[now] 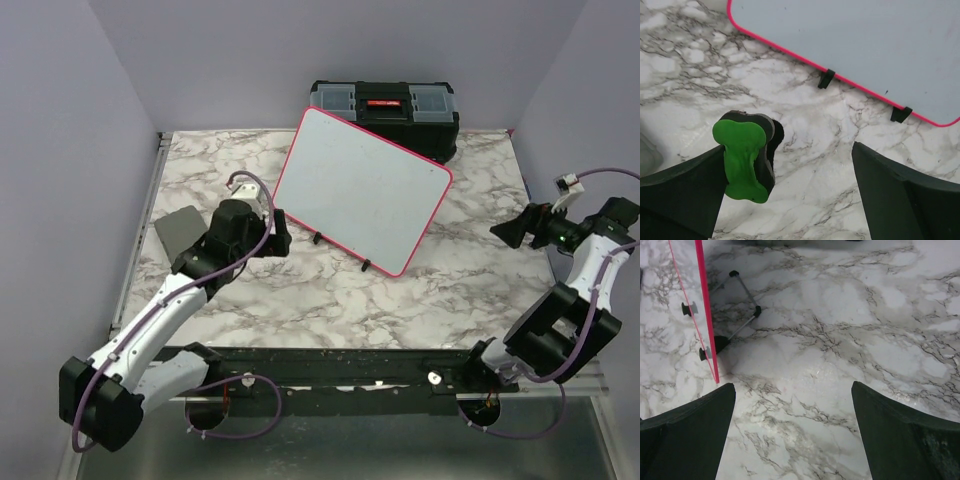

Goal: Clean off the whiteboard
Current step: Place the whiteboard eraser at the center of the board.

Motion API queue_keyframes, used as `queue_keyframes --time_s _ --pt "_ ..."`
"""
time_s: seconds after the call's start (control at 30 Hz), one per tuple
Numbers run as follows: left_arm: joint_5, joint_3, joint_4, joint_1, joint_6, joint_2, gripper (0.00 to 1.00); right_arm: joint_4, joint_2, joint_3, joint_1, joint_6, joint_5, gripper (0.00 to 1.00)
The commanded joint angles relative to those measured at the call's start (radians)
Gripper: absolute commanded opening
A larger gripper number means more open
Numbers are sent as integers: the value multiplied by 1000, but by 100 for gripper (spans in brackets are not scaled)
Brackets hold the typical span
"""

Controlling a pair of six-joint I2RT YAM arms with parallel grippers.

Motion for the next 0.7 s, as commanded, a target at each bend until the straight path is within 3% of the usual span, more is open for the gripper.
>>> queue_keyframes --time_s 0.0,0.23,0.37,0.43,0.5,0.57,0.67 --pt "72 45 -69 77 82 50 99 43 -51 8 -10 56 -69 100" --pt "229 103 -158 90 78 270 98 22 -91 -37 -9 31 -85 100" --pt "220 73 -130 90 64 283 78 -41 -98 -48 -9 -40 -96 100" --pt "208 62 -116 90 55 275 75 -89 -99 -51 -9 -105 -111 100" --pt "239 45 -88 90 42 254 81 -191 -100 -47 -8 -237 -143 100" --pt "294 7 -24 91 16 210 97 -357 -95 -31 3 -428 -175 100" --pt "406 -82 113 94 -17 125 99 -619 -77 14 58 -687 -184 100"
